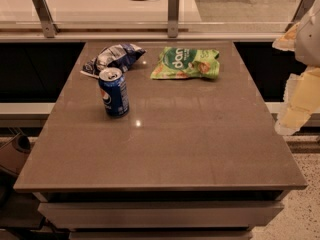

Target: Pick green rice chip bag

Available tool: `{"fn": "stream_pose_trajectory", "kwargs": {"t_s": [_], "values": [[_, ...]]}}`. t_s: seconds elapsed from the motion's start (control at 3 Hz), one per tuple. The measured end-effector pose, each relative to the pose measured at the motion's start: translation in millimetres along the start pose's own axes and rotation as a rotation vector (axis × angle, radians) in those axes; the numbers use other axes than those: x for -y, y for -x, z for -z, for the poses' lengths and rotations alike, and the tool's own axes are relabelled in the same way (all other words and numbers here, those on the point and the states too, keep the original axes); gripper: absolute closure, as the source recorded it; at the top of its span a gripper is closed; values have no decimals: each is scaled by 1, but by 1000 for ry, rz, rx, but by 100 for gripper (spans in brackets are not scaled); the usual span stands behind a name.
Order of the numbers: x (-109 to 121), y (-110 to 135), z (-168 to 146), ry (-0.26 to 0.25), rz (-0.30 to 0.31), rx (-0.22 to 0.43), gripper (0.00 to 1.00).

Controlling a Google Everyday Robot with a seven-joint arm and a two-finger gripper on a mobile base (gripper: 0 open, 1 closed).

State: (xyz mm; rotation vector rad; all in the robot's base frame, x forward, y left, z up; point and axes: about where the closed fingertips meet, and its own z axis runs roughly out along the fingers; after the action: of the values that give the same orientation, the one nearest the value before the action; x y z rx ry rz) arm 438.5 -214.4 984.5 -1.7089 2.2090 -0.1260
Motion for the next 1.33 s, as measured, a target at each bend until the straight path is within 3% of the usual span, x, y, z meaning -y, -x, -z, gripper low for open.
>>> {"fn": "stream_pose_trajectory", "kwargs": {"t_s": [0.33, 0.67, 1.33], "values": [[1, 1, 0, -2, 1, 1, 0], [17, 4, -7, -17, 5, 38, 0], [67, 6, -41, -47, -31, 143, 0]]}}
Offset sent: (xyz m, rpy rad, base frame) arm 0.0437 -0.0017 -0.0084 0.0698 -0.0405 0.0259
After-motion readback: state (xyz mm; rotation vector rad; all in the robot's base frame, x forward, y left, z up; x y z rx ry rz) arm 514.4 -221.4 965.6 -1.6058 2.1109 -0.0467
